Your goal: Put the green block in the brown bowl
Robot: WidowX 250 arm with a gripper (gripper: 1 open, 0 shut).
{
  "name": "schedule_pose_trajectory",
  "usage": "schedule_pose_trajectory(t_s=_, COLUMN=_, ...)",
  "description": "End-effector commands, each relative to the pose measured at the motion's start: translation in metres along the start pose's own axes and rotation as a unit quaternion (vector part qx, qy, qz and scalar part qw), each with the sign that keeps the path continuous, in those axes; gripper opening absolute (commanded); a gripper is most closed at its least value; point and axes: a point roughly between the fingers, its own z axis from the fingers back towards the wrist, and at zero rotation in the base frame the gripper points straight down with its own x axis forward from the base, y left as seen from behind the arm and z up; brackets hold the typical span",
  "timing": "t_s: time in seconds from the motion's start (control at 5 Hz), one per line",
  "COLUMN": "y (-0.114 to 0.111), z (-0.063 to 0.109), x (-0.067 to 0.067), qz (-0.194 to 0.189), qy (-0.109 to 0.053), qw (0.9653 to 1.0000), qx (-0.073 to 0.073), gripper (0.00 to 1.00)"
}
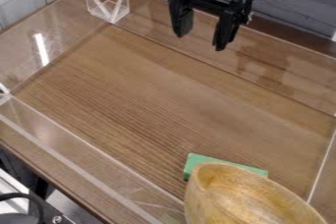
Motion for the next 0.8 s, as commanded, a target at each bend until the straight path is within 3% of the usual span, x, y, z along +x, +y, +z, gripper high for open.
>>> schedule_pose_trajectory(t_s=0.0, y=0.004, z=-0.003, x=0.004, qz=-0.003, qy=-0.003, qw=1.0000, qx=-0.001, gripper=1.00)
schedule_pose_trajectory(t_s=0.6, y=0.008, z=0.002, x=0.015, qz=-0.006, qy=-0.017, qw=0.9998, qx=-0.007, gripper=1.00)
